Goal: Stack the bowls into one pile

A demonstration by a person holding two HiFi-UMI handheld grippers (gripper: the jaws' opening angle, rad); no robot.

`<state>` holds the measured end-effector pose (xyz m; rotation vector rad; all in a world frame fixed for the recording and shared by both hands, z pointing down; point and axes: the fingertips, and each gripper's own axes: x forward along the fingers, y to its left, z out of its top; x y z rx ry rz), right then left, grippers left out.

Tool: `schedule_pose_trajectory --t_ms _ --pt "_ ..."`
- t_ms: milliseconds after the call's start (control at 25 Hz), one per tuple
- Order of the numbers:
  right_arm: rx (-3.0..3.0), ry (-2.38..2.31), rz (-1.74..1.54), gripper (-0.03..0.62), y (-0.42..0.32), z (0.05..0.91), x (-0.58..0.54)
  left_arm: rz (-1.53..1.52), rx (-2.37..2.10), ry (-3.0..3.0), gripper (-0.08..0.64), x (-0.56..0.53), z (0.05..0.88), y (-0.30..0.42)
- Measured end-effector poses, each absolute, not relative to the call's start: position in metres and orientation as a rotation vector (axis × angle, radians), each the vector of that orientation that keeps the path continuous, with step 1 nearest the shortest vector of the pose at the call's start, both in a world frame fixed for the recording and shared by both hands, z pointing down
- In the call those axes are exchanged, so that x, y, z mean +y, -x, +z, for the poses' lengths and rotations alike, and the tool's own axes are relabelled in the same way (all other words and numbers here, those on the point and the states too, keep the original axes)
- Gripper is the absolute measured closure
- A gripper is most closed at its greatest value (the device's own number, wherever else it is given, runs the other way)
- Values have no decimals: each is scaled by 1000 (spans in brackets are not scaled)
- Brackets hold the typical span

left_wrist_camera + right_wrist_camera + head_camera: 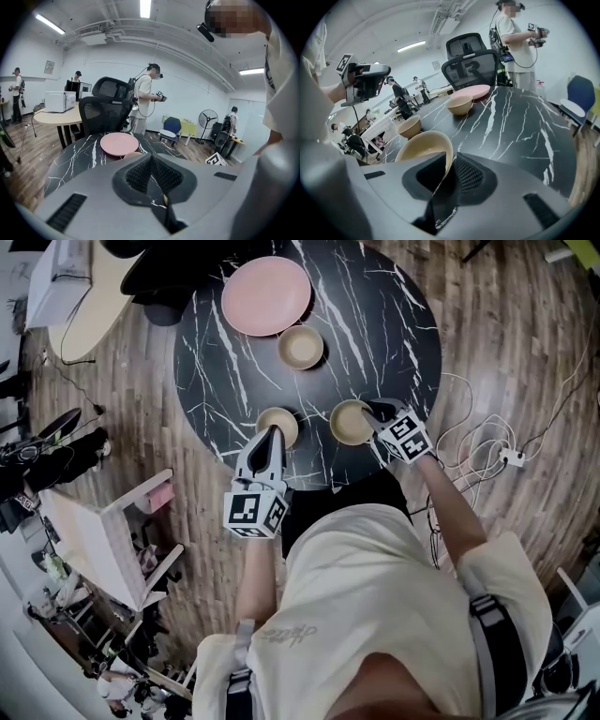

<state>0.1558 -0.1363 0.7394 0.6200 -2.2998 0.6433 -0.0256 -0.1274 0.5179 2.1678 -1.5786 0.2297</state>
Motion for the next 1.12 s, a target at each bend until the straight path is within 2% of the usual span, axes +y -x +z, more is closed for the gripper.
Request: schedule_pose_trajectory --t_ms 200,1120 --pt "-2308 -600 614 563 -152 736 -139 237 -1587 -2162 543 -127 523 26" --pt "-2293 -687 616 569 -157 702 -128 188 -1588 -2240 543 -111 498 43"
